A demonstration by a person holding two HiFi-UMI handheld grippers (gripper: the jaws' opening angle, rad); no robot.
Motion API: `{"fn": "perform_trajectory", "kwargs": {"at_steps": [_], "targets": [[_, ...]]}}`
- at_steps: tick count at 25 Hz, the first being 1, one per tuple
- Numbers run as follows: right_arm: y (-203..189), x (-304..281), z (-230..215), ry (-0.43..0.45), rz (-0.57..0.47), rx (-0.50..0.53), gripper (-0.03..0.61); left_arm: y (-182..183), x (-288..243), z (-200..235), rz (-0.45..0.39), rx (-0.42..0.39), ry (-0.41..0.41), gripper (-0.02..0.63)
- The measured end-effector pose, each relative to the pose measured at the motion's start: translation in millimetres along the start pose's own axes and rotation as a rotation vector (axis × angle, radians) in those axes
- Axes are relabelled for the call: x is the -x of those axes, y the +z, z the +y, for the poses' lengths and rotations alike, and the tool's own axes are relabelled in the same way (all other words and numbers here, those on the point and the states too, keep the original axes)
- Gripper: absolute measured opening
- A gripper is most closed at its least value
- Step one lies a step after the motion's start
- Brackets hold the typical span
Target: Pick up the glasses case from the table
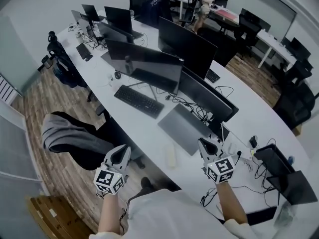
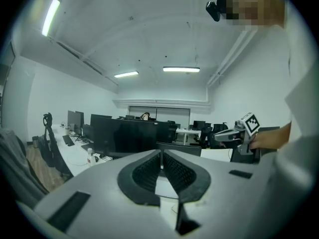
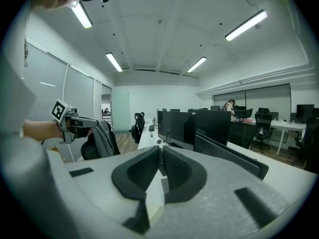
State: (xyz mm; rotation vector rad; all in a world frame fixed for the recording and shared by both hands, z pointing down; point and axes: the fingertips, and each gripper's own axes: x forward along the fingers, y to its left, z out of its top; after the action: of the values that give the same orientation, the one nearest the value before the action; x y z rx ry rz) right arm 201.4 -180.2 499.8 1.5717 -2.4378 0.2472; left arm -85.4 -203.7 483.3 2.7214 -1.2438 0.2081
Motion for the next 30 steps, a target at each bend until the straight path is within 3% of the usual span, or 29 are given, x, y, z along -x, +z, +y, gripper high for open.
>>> {"fn": "perform_trajectory", "kwargs": {"at_steps": [2,6,9,13,22,30], "targets": [[5.1,-3.2,1.2,-0.022,-0.01,-0.001,0.028,2.5,-4.1,8.4,-0.005,0.0,-0.018,0.018],[10.0,-8.8,4.6,-0.043,-0.018,-0.022,0.113,6.4,-12.0,20.3,-0.013,-0.005,-0.054,0.018],[9.8,-15.1,11.7,-0.03,-0.007,-0.037,0.263,5.5,-17.0,29.0,-0.014,-0.002,-0.073,0.018],[8.8,-23.1,18.8,-0.017,0.01,-0.048,0.401,2.7,-21.6,39.4,-0.015,0.005,-0.089,0.018],[-10.7,-37.4,24.0,-0.016,0.086,-0.05,0.436,-10.3,-33.3,50.7,-0.007,0.027,-0.106,0.018],[-55.6,-63.6,36.9,0.024,0.229,-0.065,0.434,-31.5,-44.3,52.4,0.025,0.051,-0.117,0.018]]}}
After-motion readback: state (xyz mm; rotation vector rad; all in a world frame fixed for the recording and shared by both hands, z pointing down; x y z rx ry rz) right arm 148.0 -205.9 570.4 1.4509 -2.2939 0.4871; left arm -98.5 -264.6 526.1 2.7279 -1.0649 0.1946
